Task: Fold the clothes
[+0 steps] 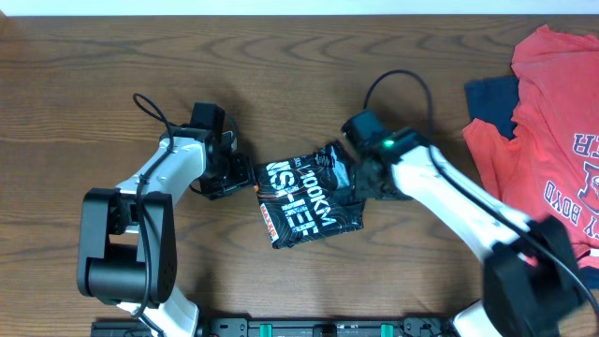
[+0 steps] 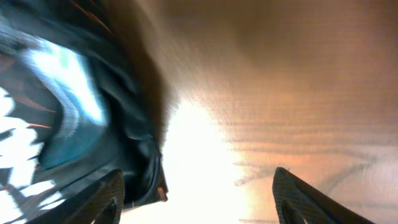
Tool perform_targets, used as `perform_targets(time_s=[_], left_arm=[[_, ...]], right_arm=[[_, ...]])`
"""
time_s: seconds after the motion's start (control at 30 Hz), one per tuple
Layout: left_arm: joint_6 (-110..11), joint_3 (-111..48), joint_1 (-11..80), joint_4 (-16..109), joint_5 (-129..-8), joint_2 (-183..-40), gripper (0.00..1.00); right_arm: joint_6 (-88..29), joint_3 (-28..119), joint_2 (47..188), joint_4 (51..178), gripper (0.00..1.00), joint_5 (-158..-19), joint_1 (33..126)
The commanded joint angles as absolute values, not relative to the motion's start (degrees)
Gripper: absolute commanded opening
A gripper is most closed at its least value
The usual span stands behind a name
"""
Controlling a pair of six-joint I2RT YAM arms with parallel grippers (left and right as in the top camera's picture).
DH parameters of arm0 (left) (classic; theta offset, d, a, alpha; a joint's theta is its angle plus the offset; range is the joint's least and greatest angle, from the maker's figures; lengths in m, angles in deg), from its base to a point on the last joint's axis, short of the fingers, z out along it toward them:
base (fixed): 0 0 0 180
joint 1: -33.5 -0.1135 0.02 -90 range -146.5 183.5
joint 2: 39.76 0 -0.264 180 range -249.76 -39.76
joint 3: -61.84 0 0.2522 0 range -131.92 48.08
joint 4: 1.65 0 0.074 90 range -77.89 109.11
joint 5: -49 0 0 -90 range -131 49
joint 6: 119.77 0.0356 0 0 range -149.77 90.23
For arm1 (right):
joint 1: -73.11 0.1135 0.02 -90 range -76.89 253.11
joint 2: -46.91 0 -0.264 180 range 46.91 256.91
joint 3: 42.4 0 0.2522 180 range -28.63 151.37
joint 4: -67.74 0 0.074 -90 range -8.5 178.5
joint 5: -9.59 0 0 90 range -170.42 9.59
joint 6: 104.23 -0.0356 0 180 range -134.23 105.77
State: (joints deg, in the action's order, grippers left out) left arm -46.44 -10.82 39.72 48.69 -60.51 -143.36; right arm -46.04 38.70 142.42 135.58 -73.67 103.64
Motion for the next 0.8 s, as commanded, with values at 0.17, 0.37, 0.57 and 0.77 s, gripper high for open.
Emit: perform_targets(time_s=[0.17, 0.37, 0.57, 0.77], left_arm=[[-46.15, -8.54, 39.74, 49.08, -58.09, -145.41, 0.61], [-46.15, -8.54, 39.74, 49.1, -58.06, -145.43, 0.61], [-46.15, -8.54, 39.74, 49.12, -58.06, -145.43, 0.61], [-46.15, -8.54, 39.74, 49.12, -58.06, -145.43, 0.61]], right_arm=[[-30.11, 38.76, 137.91, 129.51, 0.81, -86.9, 105.12], [-25.89, 38.74, 141.72, 129.99, 0.81, -88.53, 108.27], [-25.98, 38.74, 148.21, 129.42, 0.73, -87.7, 110.61], [-36.36, 38.74, 151.97, 131.39, 0.27, -76.47, 110.26]])
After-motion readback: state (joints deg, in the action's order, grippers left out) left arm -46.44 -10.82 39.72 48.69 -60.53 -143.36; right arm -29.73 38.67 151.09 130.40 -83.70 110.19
